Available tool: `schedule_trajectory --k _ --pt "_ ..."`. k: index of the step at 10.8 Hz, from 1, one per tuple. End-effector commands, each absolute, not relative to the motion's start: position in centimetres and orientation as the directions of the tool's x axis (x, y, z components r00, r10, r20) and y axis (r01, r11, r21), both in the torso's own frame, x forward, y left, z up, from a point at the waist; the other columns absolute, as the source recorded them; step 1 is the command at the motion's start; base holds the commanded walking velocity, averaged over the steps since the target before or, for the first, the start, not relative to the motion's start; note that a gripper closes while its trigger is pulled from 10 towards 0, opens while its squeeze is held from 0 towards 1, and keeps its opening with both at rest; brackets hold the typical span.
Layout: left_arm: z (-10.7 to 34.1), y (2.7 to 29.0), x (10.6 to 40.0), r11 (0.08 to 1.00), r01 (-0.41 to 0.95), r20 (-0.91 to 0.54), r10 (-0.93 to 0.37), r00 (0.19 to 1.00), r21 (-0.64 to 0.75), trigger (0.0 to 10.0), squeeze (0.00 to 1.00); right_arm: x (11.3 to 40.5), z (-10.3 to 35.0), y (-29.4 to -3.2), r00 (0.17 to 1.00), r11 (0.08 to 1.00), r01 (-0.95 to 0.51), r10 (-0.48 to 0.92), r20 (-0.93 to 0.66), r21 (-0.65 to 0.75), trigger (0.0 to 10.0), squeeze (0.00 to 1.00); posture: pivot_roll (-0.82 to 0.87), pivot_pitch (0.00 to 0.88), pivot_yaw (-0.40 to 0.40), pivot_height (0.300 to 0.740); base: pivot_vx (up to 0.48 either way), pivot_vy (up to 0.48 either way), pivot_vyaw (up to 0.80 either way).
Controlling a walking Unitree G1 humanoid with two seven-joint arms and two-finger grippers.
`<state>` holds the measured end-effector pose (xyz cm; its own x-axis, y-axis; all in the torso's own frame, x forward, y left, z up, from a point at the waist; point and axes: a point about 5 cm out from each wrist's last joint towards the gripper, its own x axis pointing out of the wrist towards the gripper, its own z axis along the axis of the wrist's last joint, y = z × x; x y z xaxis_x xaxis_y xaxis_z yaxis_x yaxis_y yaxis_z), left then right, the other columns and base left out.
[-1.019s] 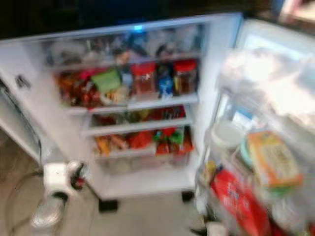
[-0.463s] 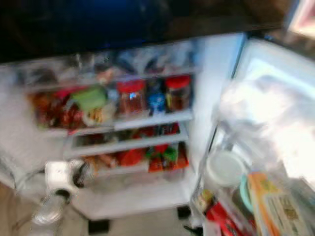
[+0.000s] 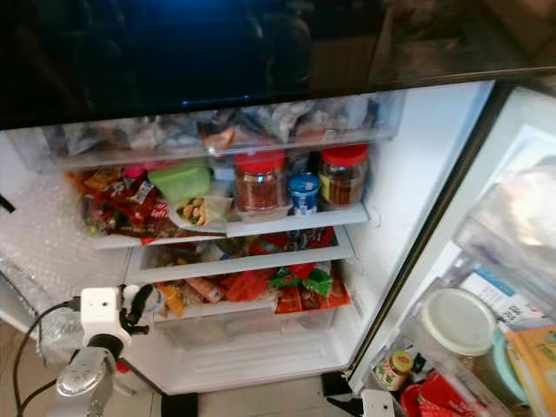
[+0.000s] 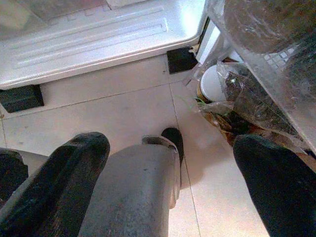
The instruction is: Restocking fridge
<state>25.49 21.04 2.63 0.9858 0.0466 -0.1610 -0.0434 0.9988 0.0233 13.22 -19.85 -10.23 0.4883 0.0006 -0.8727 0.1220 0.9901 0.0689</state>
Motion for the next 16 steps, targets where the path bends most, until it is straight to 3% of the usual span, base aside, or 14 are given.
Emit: schedule_trajectory --k 1,7,11,16 --pt "2.8 21.2 25.5 0.999 -0.044 -0.154 0.046 0.987 0.017 10.0 0.00 12.8 -10.3 -19.9 0.484 0.988 0.136 -0.003 -0.875 0.071 10.0 0.00 -0.11 0.000 0.057 0.740 0.000 0.000 0.00" --pt "3.2 20.9 25.9 1.000 -0.012 -0.140 0.014 0.990 0.018 10.0 0.00 12.9 -10.3 -19.8 0.481 0.989 0.126 0.003 -0.877 0.073 10.0 0.00 -0.12 0.000 0.063 0.740 0.000 0.000 0.00" --pt "3.5 20.7 26.4 1.000 -0.015 -0.127 0.019 0.992 0.026 10.0 0.00 12.9 -10.3 -19.7 0.481 0.990 0.114 0.014 -0.876 0.079 10.0 0.00 -0.12 0.000 0.062 0.686 0.000 0.000 0.00" --pt "4.6 20.2 27.2 0.999 0.003 -0.082 0.001 0.997 0.044 10.0 0.00 13.0 -10.3 -19.8 0.494 0.989 0.124 0.014 -0.869 0.086 10.0 0.00 -0.12 0.000 0.062 0.681 0.000 0.000 0.00"
